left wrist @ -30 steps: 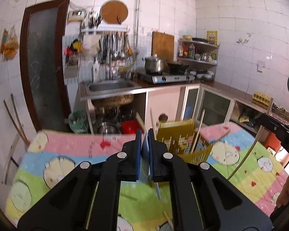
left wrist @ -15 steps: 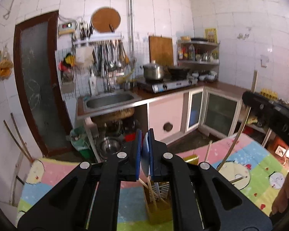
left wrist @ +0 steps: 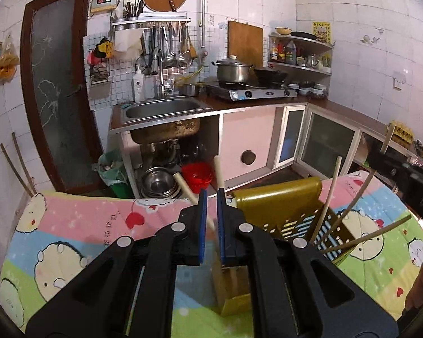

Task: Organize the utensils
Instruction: 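Lower the spoon into the yellow holder with the left tool while the right tool lowers its chopstick in, then open the left tool over the yellow holder while the right tool opens over it, then move both open tools back down to the remaining wooden chopsticks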

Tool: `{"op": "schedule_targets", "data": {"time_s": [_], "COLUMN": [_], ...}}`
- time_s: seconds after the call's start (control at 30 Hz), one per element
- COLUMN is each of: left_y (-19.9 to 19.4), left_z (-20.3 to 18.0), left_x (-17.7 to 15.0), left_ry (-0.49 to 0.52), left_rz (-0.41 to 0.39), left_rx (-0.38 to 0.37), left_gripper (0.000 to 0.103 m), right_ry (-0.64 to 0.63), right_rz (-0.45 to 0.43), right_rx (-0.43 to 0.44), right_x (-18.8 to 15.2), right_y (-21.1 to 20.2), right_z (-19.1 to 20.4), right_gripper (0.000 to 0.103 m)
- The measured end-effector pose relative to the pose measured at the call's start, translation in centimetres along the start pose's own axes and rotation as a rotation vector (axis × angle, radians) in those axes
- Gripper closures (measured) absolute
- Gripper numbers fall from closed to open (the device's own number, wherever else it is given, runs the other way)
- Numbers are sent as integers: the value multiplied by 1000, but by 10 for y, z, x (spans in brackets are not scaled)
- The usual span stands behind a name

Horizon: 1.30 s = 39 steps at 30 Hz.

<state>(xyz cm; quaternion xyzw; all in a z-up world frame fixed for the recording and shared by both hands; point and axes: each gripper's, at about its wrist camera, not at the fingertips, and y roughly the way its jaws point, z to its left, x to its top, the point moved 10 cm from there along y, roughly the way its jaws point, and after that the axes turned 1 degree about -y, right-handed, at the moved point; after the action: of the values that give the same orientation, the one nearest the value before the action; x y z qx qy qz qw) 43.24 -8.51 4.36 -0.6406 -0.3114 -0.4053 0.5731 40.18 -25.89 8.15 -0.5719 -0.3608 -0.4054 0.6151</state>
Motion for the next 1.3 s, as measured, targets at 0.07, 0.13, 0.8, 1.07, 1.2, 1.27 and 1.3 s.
{"op": "schedule_targets", "data": {"time_s": [0.07, 0.13, 0.8, 1.07, 1.2, 1.27, 1.3], "left_y": [-9, -20, -139, -110, -94, -87, -83], "left_z": [4, 6, 45, 46, 48, 50, 51], "left_x": [0, 3, -43, -126, -161, -177, -183], "left_ry": [7, 7, -87, -120, -124, -101, -95], "left_rz": [-4, -5, -44, 101, 174, 209, 222], "left_rx": [6, 6, 38, 50, 69, 101, 108], "left_gripper": [96, 85, 5, 5, 5, 5, 5], "right_ry": [-12, -7, 44, 59, 54, 49, 45], "right_rz": [18, 36, -54, 116, 173, 206, 223], "right_rx": [-5, 8, -152, -165, -171, -161, -155], "right_x": [-3, -4, -67, -157, -189, -201, -206], "right_y": [3, 0, -143, -109, -94, -86, -81], "right_z": [-1, -3, -44, -43, -37, -32, -28], "right_gripper": [94, 92, 29, 29, 29, 29, 29]}}
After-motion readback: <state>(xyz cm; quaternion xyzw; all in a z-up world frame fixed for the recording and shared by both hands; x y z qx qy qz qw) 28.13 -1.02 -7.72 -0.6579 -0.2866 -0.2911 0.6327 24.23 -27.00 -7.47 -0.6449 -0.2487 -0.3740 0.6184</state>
